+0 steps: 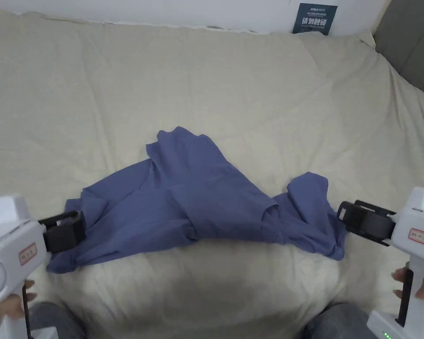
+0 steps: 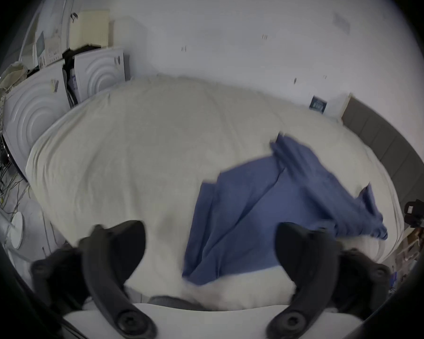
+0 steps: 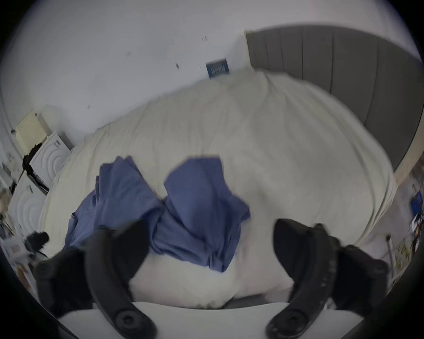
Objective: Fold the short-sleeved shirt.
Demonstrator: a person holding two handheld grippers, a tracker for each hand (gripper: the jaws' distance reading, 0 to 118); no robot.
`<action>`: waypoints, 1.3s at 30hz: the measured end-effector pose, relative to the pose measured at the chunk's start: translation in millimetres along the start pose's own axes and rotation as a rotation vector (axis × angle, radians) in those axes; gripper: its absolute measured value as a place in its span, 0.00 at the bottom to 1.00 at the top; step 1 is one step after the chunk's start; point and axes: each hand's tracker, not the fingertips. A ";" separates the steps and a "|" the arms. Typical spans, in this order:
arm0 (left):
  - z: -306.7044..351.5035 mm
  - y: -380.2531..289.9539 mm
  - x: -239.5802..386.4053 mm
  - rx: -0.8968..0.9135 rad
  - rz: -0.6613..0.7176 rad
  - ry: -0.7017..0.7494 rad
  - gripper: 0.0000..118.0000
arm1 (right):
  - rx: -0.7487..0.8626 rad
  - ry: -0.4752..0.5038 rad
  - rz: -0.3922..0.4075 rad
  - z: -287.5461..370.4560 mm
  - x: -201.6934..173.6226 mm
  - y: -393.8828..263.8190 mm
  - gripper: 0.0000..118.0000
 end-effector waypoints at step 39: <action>-64.5 78.1 18.4 -0.235 -0.098 0.038 1.00 | 0.355 0.067 0.144 76.4 -75.5 6.1 0.01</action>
